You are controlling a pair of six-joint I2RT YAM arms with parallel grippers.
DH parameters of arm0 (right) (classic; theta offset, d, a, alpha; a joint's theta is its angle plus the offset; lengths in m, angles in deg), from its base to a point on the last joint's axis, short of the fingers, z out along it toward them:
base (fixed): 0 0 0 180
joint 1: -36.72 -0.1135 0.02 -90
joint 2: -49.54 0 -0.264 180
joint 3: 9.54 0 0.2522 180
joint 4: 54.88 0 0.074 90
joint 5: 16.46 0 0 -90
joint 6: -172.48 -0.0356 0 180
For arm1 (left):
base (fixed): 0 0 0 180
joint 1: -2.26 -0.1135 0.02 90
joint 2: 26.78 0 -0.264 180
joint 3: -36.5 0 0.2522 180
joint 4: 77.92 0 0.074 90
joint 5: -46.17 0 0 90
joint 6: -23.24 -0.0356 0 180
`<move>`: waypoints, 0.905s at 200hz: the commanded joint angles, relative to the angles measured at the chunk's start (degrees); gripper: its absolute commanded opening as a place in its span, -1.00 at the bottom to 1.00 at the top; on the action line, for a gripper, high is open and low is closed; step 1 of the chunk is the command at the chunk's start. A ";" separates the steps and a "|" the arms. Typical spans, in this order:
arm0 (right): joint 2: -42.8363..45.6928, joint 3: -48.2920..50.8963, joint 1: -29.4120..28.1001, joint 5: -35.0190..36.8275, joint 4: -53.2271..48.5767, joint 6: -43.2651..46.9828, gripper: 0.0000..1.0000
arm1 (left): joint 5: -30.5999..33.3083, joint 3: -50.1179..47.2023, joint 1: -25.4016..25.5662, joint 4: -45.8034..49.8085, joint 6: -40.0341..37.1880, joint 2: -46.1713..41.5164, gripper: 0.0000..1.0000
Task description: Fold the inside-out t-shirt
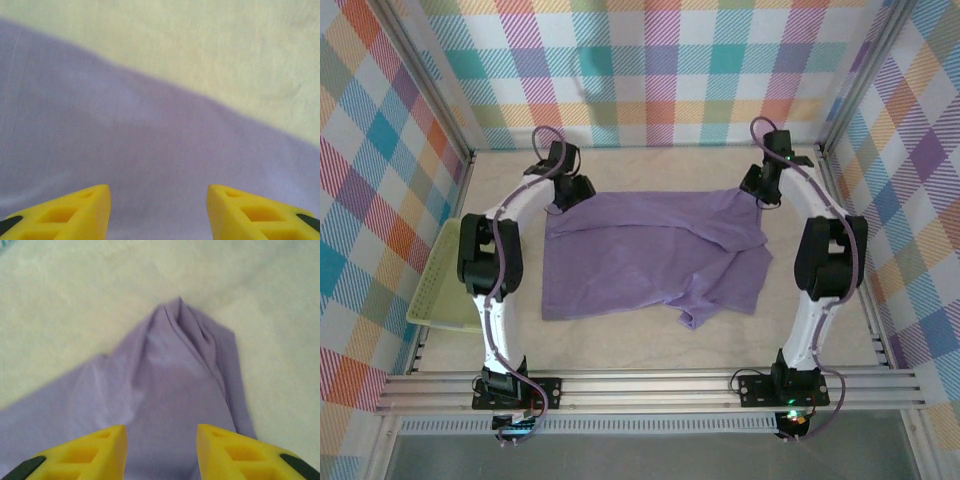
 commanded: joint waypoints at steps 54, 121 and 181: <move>-20.94 -21.50 2.30 -4.57 -7.46 -0.08 -0.39 | -2.99 13.78 -3.46 2.36 1.26 16.50 0.12; -24.04 -19.75 6.09 -0.89 -12.11 -6.87 -0.39 | 0.08 6.71 -4.85 0.75 4.56 15.97 0.16; -29.23 -30.09 7.42 -3.41 -14.13 -5.96 -0.33 | -1.06 9.12 -5.07 0.70 4.93 17.26 0.17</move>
